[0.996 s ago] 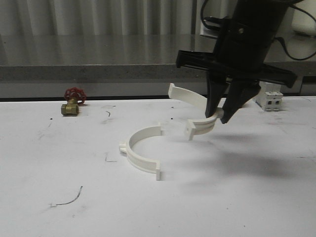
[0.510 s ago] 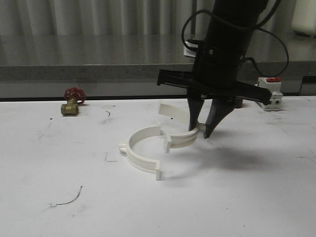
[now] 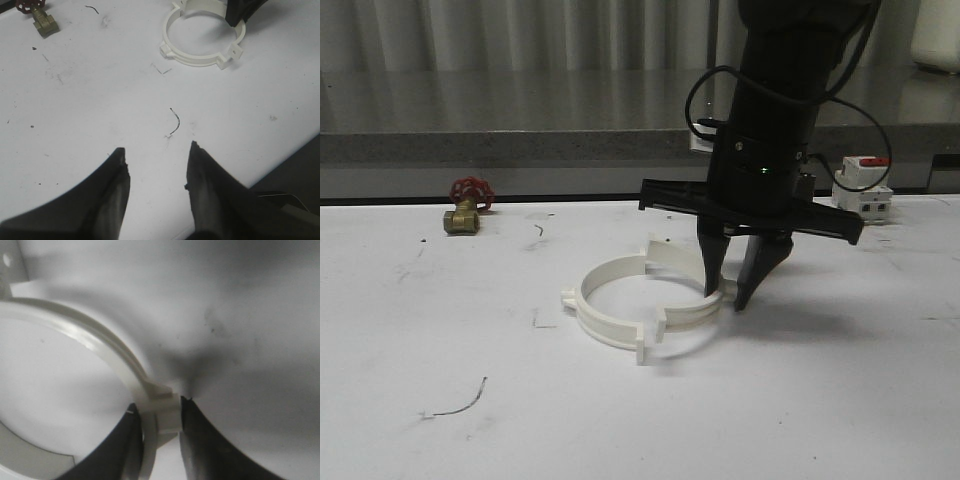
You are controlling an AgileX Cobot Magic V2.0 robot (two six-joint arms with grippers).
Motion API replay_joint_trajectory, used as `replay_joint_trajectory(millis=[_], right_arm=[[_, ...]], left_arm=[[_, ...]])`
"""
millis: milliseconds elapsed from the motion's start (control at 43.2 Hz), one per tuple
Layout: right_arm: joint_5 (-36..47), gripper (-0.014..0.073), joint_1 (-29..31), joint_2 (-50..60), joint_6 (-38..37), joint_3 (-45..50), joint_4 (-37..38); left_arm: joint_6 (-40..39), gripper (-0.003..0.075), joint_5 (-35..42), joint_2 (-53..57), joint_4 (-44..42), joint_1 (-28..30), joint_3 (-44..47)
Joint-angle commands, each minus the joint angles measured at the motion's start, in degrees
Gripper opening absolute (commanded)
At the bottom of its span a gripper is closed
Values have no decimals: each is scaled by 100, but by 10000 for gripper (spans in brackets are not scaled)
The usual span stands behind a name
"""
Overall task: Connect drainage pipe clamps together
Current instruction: 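Lower it and press its tabs against the placed half's tabs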
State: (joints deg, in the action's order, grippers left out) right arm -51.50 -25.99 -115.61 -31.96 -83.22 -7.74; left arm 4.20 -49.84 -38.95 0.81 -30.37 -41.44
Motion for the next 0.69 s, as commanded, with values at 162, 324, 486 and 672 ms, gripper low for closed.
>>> replay_joint_trajectory(millis=[162,324,486,672], right_arm=[[98,164,24,129,-35,-174,29],[176,211,24,129,-40,-174,29],[261,304,24,129,-40,-174,29],[300,304,24,129,-72,-174,-10]], left_arm=[[0,273,356,10,25,3,-158],[0,273,356,10,25,3,-158],[0,273,356,10,25,3,-158],[0,273,356,10,25,3,-158]])
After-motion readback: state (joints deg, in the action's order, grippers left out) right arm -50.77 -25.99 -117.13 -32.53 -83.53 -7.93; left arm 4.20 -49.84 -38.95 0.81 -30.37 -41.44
